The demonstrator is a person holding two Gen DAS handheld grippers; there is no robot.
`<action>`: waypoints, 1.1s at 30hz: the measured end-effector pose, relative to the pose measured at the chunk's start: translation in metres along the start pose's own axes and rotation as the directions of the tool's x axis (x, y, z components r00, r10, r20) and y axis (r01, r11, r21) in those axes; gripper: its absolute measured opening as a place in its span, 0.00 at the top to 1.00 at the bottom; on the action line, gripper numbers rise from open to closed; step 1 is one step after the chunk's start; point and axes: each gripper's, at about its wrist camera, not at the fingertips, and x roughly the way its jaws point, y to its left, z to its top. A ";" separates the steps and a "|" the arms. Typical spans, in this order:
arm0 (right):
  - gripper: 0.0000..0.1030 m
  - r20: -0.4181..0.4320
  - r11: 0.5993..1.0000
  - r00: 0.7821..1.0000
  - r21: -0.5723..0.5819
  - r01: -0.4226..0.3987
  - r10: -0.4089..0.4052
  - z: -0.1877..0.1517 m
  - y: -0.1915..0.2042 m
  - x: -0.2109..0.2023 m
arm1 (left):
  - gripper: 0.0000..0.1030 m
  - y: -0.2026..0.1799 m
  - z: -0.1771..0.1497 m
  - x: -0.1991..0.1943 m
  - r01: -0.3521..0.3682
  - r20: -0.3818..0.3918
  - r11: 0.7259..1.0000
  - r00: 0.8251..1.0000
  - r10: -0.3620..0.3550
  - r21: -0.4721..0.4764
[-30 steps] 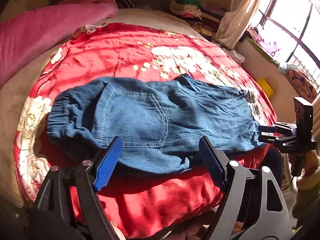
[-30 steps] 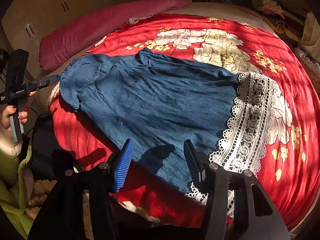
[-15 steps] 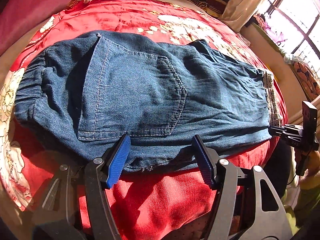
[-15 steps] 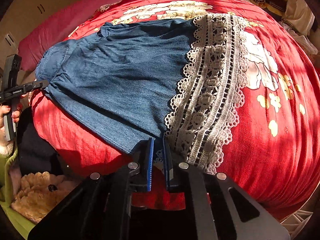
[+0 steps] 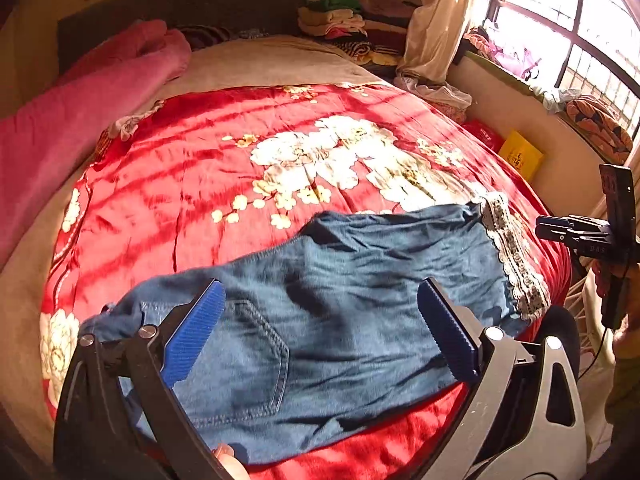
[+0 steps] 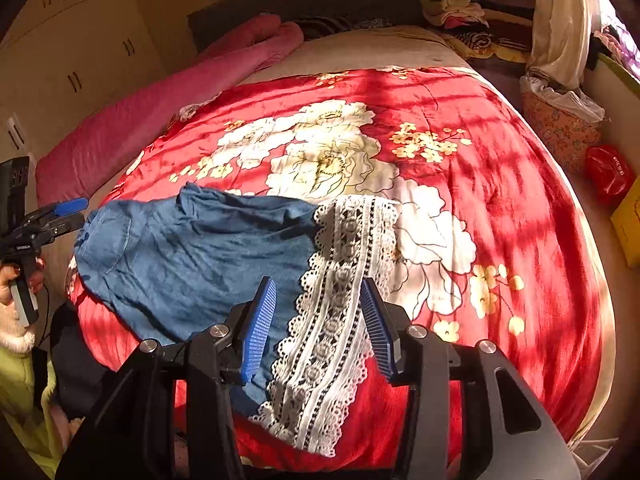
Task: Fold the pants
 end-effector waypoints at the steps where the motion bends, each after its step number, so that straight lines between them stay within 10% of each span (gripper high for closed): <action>1: 0.55 -0.004 1.000 1.000 0.016 0.004 -0.004 0.007 -0.005 0.006 | 0.10 -0.003 0.008 0.008 0.009 0.003 1.000 1.000 -0.009 -0.005; 9: 0.53 -0.106 0.991 0.994 0.135 0.011 0.003 0.030 -0.040 0.063 | 0.10 -0.017 0.032 0.087 0.021 -0.075 1.000 0.997 -0.021 -0.006; 12: 0.82 -0.114 0.988 0.993 0.154 -0.015 0.033 0.027 -0.044 0.074 | 0.35 -0.020 0.029 0.108 0.026 -0.102 1.000 0.994 -0.027 -0.008; 15: 0.82 -0.104 0.989 0.994 0.143 0.033 -0.018 0.026 -0.047 0.076 | 0.37 -0.024 0.022 0.130 0.003 -0.130 1.000 0.992 0.001 0.028; 24: 0.64 -0.128 0.989 0.988 0.108 0.102 -0.088 0.020 -0.049 0.091 | 0.36 -0.013 0.008 0.162 -0.019 -0.177 1.000 0.984 0.022 0.018; 33: 0.39 0.009 0.993 0.999 0.103 0.048 -0.049 -0.001 -0.023 0.003 | 0.16 -0.010 0.026 0.104 0.049 -0.065 0.998 0.997 -0.051 -0.033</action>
